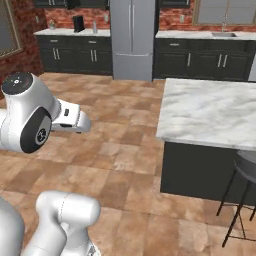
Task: There is a tray on the dining counter. Grab the cup, mug, and pitcher and place them on the tray. The pitcher may be placed next to the tray if it cannot fit the tray.
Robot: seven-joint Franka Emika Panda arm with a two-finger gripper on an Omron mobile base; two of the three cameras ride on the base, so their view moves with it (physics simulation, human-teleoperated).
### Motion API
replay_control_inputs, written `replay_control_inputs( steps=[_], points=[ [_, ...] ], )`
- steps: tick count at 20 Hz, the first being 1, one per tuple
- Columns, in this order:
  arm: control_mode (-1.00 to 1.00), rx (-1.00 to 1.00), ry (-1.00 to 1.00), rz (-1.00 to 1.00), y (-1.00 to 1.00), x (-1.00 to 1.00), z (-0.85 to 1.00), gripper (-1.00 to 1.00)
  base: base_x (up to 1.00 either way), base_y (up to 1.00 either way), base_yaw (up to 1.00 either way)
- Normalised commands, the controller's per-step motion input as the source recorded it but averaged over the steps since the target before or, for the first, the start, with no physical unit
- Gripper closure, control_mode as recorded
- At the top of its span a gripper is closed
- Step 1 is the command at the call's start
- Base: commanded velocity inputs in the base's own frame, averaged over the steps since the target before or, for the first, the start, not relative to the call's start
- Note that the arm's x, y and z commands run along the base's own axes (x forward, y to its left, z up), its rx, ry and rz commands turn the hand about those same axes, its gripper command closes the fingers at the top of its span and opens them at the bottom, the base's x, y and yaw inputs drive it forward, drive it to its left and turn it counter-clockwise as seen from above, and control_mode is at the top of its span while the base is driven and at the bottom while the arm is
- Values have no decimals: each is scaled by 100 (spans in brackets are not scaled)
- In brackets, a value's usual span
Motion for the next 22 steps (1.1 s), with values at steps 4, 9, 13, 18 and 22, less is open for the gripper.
replay_control_inputs(
  steps=[4,9,13,18,22],
  points=[
    [100,0,0,0,0,0,0,-100,28,100,0],
    [100,0,0,0,0,0,0,-100,51,100,0],
    [100,0,0,0,0,0,0,-100,100,100,0],
    [100,0,0,0,0,0,0,-100,100,100,0],
    [100,0,0,0,0,0,0,-100,100,100,0]
  ],
)
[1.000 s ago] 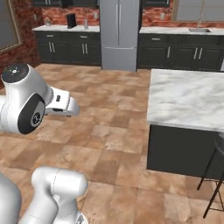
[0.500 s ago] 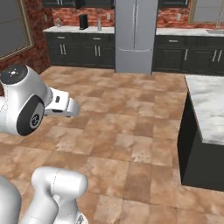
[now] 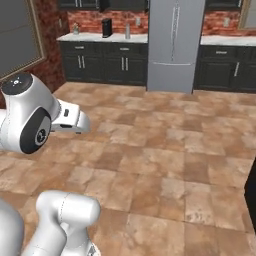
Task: There is a tray on the dining counter. Grab the cup, mug, and pitcher and place them on the tray. The pitcher may be placed next to the tray if it cannot fit the tray.
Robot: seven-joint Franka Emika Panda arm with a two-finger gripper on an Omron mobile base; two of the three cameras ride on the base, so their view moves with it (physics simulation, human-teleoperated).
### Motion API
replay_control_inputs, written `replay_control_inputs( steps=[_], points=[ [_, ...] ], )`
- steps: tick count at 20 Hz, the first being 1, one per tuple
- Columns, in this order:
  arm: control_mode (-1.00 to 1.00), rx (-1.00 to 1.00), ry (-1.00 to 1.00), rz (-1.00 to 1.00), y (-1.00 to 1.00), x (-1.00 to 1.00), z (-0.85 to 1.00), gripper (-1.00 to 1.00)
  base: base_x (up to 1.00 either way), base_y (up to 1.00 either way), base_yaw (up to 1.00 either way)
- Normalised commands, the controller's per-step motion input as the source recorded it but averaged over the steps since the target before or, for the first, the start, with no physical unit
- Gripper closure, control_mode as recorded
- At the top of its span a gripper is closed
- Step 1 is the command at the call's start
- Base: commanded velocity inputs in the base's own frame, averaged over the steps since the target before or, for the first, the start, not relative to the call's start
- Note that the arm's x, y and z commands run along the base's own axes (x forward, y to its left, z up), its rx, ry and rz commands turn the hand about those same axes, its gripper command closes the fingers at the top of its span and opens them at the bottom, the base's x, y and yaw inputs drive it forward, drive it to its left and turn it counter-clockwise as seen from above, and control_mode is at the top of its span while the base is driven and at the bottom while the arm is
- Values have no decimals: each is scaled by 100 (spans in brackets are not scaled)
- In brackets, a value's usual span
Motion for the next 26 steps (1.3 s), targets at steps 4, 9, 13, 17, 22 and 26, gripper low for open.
replay_control_inputs(
  steps=[4,9,13,17,22,26],
  points=[
    [100,0,0,0,0,0,0,-100,100,100,0],
    [100,0,0,0,0,0,0,-100,100,100,0],
    [100,0,0,0,0,0,0,-100,100,100,0],
    [100,0,0,0,0,0,0,-100,100,100,0],
    [100,0,0,0,0,0,0,-100,100,92,0],
    [100,0,0,0,0,0,0,-100,100,36,0]
  ],
)
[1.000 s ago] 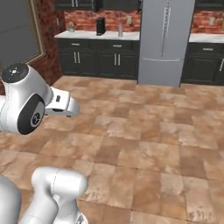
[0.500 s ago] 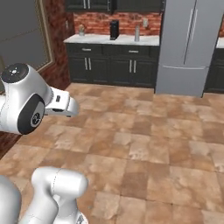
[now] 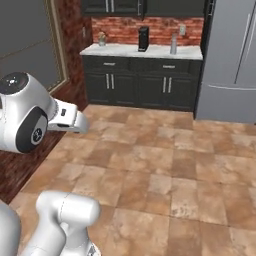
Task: There is a tray on the dining counter. Grab the cup, mug, and pitcher and place them on the tray. The pitcher may be placed next to the tray if it cannot fit the tray.
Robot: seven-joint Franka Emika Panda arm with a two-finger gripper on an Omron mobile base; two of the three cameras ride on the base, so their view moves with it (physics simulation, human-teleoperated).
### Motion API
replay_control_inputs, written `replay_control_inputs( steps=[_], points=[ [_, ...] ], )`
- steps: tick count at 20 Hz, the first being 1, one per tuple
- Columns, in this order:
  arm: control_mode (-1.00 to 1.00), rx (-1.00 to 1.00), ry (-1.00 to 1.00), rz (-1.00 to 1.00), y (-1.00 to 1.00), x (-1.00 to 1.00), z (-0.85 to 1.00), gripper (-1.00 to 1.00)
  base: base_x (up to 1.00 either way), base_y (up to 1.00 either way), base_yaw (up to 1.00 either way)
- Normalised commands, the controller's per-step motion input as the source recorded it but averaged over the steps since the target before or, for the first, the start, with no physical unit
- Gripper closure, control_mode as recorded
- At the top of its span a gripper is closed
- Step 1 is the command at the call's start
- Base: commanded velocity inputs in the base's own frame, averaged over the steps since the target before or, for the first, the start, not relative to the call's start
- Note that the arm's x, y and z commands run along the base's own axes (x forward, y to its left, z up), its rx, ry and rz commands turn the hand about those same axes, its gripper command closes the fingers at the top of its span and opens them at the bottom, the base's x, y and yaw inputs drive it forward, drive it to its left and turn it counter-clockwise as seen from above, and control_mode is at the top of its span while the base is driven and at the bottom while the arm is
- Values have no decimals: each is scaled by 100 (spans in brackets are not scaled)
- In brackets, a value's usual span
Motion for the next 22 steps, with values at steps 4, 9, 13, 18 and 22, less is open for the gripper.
replay_control_inputs(
  steps=[4,9,13,18,22],
  points=[
    [100,0,0,0,0,0,0,-100,100,0,0],
    [100,0,0,0,0,0,0,-100,100,-13,0],
    [100,0,0,0,0,0,0,-100,100,-37,0],
    [100,0,0,0,0,0,0,-100,100,-56,0],
    [100,0,0,0,0,0,0,-100,99,-59,0]
  ],
)
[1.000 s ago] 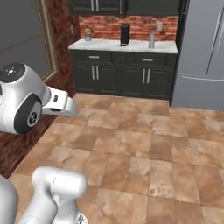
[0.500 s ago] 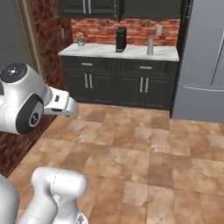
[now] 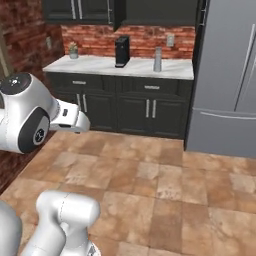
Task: There is a tray on the dining counter. Grab the cup, mug, and pitcher and place them on the tray. The pitcher may be placed next to the tray if it cannot fit the tray.
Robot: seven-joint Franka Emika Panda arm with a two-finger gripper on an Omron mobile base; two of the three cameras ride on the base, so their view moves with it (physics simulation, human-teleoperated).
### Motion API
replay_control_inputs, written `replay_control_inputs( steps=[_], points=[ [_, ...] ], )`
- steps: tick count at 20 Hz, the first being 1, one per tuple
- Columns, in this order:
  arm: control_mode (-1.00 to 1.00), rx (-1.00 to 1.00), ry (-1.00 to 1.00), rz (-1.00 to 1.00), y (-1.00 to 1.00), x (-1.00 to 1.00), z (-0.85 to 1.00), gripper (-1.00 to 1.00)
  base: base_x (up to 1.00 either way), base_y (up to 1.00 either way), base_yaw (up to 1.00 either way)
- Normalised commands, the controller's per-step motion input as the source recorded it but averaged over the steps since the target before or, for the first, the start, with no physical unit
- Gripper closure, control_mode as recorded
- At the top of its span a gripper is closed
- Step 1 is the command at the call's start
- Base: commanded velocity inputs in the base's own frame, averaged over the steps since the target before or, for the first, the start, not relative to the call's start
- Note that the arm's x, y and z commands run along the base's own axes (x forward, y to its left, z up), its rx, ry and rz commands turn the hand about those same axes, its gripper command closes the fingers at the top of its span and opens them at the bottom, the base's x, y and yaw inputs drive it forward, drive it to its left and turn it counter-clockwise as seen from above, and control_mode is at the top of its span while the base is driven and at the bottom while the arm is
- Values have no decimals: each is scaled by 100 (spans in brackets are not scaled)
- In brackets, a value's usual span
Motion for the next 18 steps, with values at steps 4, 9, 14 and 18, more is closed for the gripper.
replay_control_inputs(
  steps=[4,9,14,18],
  points=[
    [100,0,0,0,0,0,0,-100,94,-39,0],
    [100,0,0,0,0,0,0,-100,89,-10,-2],
    [100,0,0,0,0,0,0,-100,99,-15,-1],
    [100,0,0,0,0,0,0,-100,99,-24,0]
  ],
)
